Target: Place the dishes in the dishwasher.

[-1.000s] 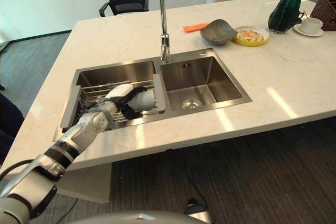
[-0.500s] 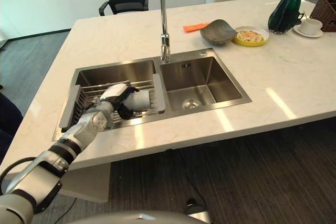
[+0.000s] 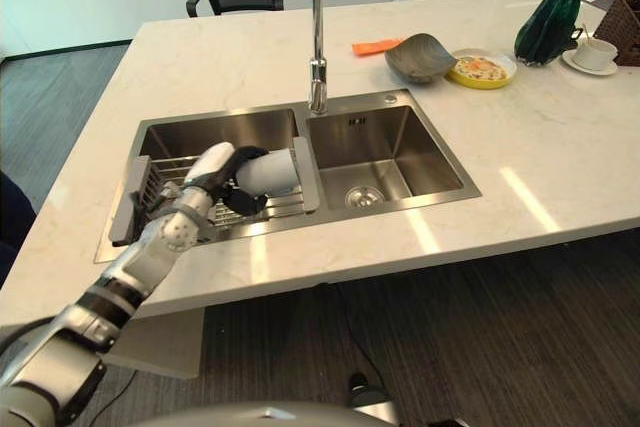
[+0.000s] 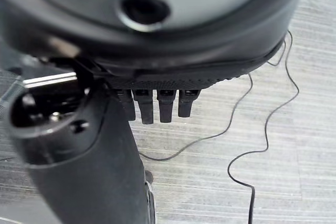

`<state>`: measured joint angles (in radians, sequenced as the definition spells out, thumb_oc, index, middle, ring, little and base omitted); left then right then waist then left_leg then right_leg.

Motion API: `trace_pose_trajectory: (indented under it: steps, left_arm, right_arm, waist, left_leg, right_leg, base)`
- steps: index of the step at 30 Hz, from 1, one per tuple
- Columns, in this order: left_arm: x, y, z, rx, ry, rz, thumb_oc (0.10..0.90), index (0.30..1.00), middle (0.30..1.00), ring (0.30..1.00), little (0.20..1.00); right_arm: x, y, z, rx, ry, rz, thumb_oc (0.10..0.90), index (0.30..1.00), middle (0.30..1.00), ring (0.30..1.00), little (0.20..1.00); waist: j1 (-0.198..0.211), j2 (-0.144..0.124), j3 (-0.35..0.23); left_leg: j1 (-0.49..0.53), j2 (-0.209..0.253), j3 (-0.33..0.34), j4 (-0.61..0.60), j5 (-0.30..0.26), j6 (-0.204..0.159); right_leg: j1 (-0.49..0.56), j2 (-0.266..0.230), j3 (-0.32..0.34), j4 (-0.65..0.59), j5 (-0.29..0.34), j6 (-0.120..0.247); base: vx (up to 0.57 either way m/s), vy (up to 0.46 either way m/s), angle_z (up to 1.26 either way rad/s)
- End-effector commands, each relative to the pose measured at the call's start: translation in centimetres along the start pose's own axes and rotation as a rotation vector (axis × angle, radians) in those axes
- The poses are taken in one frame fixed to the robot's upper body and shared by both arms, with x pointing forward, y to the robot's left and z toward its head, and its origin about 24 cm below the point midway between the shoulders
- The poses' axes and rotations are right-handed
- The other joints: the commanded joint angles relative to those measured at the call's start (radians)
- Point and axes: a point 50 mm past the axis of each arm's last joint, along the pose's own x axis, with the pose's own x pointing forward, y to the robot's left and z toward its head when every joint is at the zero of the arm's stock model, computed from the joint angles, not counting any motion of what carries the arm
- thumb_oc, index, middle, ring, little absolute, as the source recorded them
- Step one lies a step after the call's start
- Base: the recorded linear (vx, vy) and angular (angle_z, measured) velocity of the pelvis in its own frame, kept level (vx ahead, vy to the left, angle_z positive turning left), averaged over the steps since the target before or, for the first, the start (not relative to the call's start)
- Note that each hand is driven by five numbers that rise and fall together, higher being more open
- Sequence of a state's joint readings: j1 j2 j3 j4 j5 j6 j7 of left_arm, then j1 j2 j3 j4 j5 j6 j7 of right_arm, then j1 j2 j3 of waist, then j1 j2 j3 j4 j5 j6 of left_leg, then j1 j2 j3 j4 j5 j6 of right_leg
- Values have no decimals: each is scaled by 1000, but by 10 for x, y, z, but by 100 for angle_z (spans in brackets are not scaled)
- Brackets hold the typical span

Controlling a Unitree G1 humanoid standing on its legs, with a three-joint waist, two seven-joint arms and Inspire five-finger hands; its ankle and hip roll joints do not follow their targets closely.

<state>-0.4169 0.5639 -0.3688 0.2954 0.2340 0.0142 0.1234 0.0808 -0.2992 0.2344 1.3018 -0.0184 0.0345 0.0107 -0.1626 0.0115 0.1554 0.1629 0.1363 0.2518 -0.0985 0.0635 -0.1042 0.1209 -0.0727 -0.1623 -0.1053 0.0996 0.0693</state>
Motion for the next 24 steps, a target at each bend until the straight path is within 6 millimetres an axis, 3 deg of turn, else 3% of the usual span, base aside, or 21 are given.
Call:
trace_pose_trajectory:
  steps: [1, 2, 7, 8, 10, 11, 15, 18, 24]
  left_arm:
    - [10, 81, 72, -393, -360, 454, 400, 300, 300, 300, 300]
    - [-6, 89, 76, -618, -425, 546, 400, 300, 300, 300, 300]
    - [-29, 97, 73, -690, -469, 623, 400, 300, 300, 300, 300]
    - [-42, 96, 63, -713, -447, 661, 400, 300, 300, 300, 300]
    - [-48, 93, 57, -727, -424, 673, 400, 300, 300, 300, 300]
    - [-61, 89, 43, -746, -375, 720, 400, 300, 300, 300, 300]
    - [-85, 75, 19, -754, -252, 797, 400, 300, 300, 300, 300]
    - [-94, 67, 5, -748, -171, 811, 400, 300, 300, 300, 300]
    - [-98, 73, 3, -679, -173, 854, 400, 300, 300, 300, 300]
  right_arm:
    - [0, -10, 1, -2, 22, -65, 800, 900, 900, 900, 900]
    - [0, -11, -1, 13, 26, -83, 800, 900, 900, 900, 900]
    - [0, -7, -4, 19, 32, -88, 800, 900, 900, 900, 900]
    - [0, 0, -5, 21, 37, -79, 800, 900, 900, 900, 900]
    - [0, 3, -5, 25, 37, -76, 800, 900, 900, 900, 900]
    - [0, 6, -6, 45, 36, -77, 800, 900, 900, 900, 900]
    - [0, 12, -2, 61, 15, -90, 800, 900, 900, 900, 900]
    - [0, 12, -1, 58, 1, -106, 800, 900, 900, 900, 900]
    - [0, 9, -2, 63, -5, -140, 800, 900, 900, 900, 900]
  waist:
    - [18, -16, -5]
    - [28, -22, -8]
    - [45, -25, -7]
    - [56, -27, -7]
    - [60, -27, -9]
    - [72, -28, -7]
    - [93, -31, -7]
    - [104, -31, -5]
    - [115, -31, -7]
  left_leg:
    - [10, -16, -28, 11, -95, -10]
    - [4, -13, -33, 11, -94, -9]
    - [-1, -11, -36, 11, -93, -9]
    - [-2, -11, -37, 11, -94, -10]
    - [-2, -11, -37, 11, -94, -10]
    - [-3, -11, -39, 11, -94, -9]
    - [-4, -14, -43, 11, -96, -8]
    - [-5, -15, -46, 11, -96, -7]
    - [-16, -17, -58, 11, -92, -6]
  right_leg:
    - [37, -73, -80, 18, -118, 90]
    - [34, -73, -82, 18, -118, 89]
    - [31, -73, -79, 18, -119, 89]
    - [31, -73, -79, 18, -120, 88]
    - [32, -74, -81, 18, -120, 88]
    - [32, -75, -82, 18, -121, 86]
    - [35, -75, -84, 18, -125, 84]
    - [38, -76, -91, 18, -125, 83]
    - [40, -76, -103, 18, -127, 82]
  base:
    - [0, 0, 0]
    - [0, 0, 0]
    - [3, 3, 3]
    - [0, 0, 0]
    - [0, 0, 0]
    - [0, 0, 0]
    - [0, 0, 0]
    - [1, 3, 3]
    - [2, -8, 8]
